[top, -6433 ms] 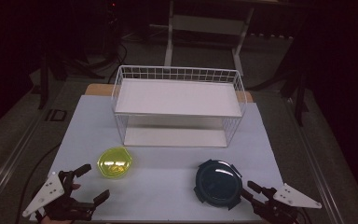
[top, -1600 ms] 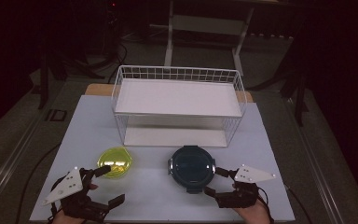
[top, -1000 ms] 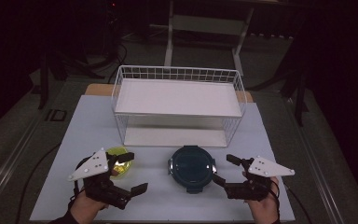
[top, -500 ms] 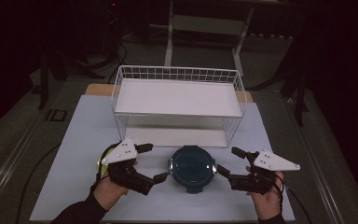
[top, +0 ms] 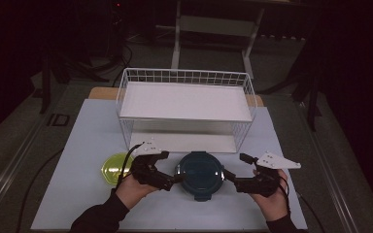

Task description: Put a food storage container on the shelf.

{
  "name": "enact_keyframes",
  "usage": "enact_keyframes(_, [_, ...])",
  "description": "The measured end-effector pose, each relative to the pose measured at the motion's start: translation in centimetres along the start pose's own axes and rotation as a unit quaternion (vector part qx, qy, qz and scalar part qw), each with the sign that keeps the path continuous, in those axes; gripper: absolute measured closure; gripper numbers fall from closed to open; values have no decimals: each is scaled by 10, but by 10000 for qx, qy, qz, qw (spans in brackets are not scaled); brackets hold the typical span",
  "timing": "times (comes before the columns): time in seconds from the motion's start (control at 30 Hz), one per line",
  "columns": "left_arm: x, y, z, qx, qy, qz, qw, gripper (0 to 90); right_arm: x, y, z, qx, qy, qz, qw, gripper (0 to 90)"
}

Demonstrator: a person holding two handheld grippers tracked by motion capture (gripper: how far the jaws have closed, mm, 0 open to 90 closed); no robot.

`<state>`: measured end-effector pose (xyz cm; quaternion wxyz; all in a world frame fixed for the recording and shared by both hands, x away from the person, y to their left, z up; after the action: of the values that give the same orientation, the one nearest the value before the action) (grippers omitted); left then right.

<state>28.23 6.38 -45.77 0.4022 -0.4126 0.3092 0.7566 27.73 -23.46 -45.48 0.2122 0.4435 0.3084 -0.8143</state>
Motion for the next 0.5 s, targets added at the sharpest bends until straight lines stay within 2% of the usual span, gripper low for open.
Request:
enact_keyframes(0.07, [4,-3,-6,78,-52,158,9998,0,1,0,-2,-15,-52,-40,10000,122])
enact_keyframes(0.13, [8,-7,-10,162,-75,412,9990,0,2,0,-4,-25,-77,-52,10000,122])
enact_keyframes(0.17, [8,-7,-10,162,-75,412,9990,1,2,0,-4,-25,-77,-52,10000,122])
enact_keyframes(0.2, [11,-11,-15,168,-149,644,9977,1,2,0,-5,-40,-83,-70,9999,123])
enact_keyframes(0.23, [13,-14,-18,184,-215,780,9965,6,3,0,-5,-39,-101,-105,9999,124])
enact_keyframes(0.3, [17,-17,-22,152,-303,942,9950,23,5,0,-6,-46,-139,-128,9998,126])
enact_keyframes(0.43, [24,-23,-28,196,-532,1419,9883,78,9,-1,-9,-72,-210,-152,9996,131])
enact_keyframes(0.5, [28,-26,-31,127,-719,1645,9837,119,11,-1,-11,-84,-255,-172,9995,132])
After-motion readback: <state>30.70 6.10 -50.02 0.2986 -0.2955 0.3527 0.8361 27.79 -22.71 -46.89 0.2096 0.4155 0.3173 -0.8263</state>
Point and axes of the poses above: each handheld gripper's, and its own axes: z roughly backward along the jaws, x roughly out of its underside, y roughly to its right, the point moved 3 cm from there along -z, roughly forward along the jaws, and after that the axes turned 12 degrees about -z, right-handed, at the moved point
